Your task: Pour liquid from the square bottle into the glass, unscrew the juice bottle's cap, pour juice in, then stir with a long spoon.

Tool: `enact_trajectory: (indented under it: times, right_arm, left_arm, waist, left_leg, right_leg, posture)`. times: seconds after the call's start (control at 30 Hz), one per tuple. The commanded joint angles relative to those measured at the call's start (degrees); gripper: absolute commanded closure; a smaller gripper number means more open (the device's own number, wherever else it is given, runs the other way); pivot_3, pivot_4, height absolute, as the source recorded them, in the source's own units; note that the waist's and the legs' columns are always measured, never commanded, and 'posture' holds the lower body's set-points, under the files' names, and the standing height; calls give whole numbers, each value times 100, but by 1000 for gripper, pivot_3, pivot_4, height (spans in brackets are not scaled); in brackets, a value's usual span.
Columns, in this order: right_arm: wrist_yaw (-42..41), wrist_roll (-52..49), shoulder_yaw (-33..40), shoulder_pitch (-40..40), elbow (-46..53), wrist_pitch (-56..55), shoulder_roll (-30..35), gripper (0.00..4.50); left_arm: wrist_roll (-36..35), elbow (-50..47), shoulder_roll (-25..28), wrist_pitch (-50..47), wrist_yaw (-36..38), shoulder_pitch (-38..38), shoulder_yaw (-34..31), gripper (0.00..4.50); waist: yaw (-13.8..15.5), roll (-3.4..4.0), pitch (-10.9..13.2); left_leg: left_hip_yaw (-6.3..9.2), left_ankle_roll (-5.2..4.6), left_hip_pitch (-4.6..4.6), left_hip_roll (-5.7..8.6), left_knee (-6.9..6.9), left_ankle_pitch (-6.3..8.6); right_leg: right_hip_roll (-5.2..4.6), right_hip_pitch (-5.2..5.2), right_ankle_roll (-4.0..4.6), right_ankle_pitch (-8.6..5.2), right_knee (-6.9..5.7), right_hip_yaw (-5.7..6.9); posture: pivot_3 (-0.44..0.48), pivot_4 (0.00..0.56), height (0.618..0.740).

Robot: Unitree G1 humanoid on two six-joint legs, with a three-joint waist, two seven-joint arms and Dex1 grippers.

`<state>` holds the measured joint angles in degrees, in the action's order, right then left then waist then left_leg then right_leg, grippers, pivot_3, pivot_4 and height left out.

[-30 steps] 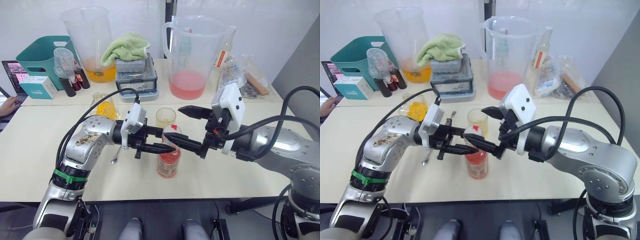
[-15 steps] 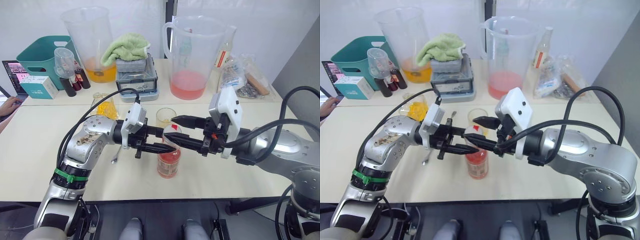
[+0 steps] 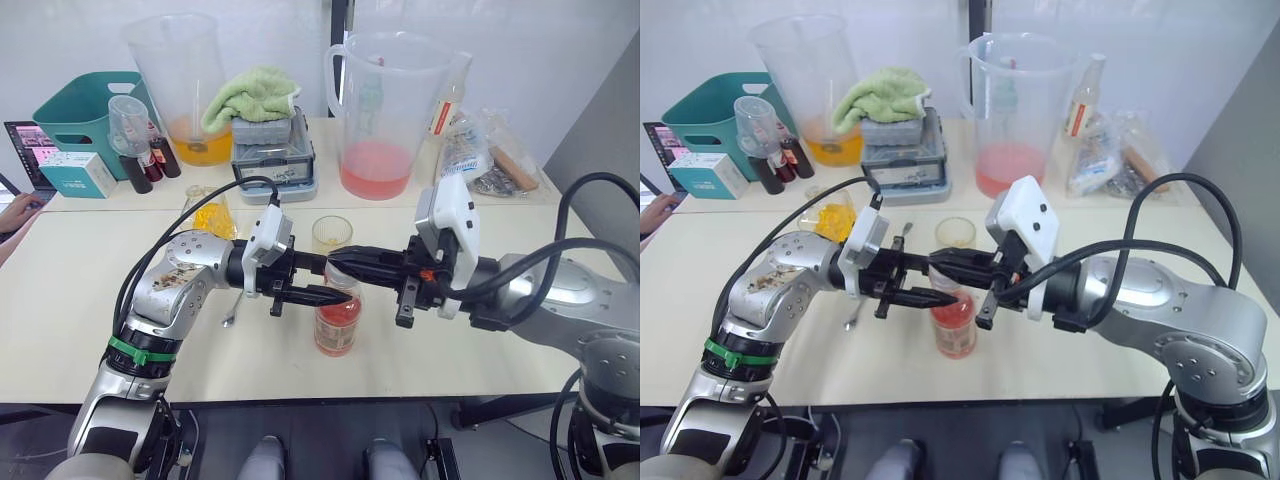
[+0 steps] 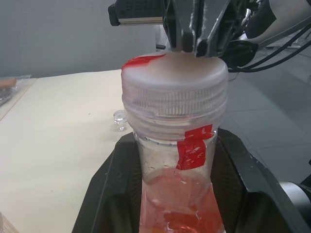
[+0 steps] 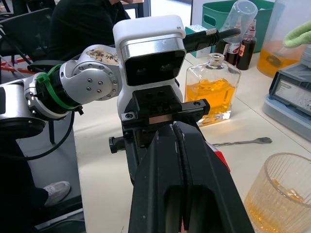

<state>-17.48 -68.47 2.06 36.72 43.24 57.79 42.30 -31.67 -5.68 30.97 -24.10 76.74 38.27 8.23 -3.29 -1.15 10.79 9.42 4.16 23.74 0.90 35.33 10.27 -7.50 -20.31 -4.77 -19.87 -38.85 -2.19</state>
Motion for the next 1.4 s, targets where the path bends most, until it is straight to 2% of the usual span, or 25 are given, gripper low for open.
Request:
enact_trajectory:
  times: [0.03,0.4,0.8,0.9,1.0,1.1,1.23,1.3,1.4]
  right_arm:
    - [-174,18,7,-70,63,-184,-22,3629]
    - [44,-77,261,-242,92,-195,220,19]
    - [157,-2,71,-244,-4,-151,209,19]
    - [142,72,0,-247,-39,-117,218,726]
    - [133,137,-50,-241,-72,-124,214,1852]
    - [161,176,-92,-186,-100,-140,180,2771]
    - [97,216,-116,-100,-131,-184,141,2794]
    - [-343,362,-220,21,-211,-276,219,2794]
    - [-1999,1030,-605,348,-782,-818,467,2794]
  left_arm:
    - [10,-95,46,-59,-49,31,-16,2941]
    - [1,-86,62,-67,-37,28,-16,2941]
    - [14,-37,61,-32,-11,36,-19,2941]
    - [18,-43,62,-25,-14,28,-20,2941]
    - [18,-58,65,-34,-23,20,-19,2941]
    - [2,-99,73,-58,-41,-6,-25,2941]
    - [6,-110,83,-48,-43,-22,-22,2941]
    - [18,-100,85,-37,-42,-20,-15,2941]
    - [48,-64,97,-1,0,-2,11,2941]
  waist:
    - [0,0,0]
    - [4,0,0]
    - [6,0,0]
    - [5,0,0]
    - [4,0,0]
    - [7,0,0]
    - [5,0,0]
    - [1,0,0]
    - [-7,0,0]
  left_leg:
    - [0,0,0,0,0,0]
    - [0,-1,1,0,-1,0]
    - [0,-1,2,0,-1,0]
    - [0,-1,2,0,-1,0]
    - [0,-1,2,0,-2,0]
    - [0,-1,2,0,-2,0]
    - [0,-1,1,0,-2,0]
    - [0,-1,1,0,-2,0]
    - [-1,-1,1,0,-2,0]
  right_leg:
    - [0,0,0,0,0,0]
    - [0,-1,0,0,2,0]
    - [0,-1,0,0,3,0]
    - [0,-1,0,0,3,0]
    - [0,-1,0,0,2,0]
    - [0,-1,0,0,3,0]
    - [0,-1,0,0,2,0]
    - [0,-1,0,0,2,0]
    - [0,-2,0,0,2,0]
  posture:
    - [0,150,740]
    - [0,150,740]
    - [0,150,740]
    - [0,150,740]
    - [0,150,740]
    - [0,150,740]
    - [0,150,740]
    - [0,150,740]
    - [0,150,740]
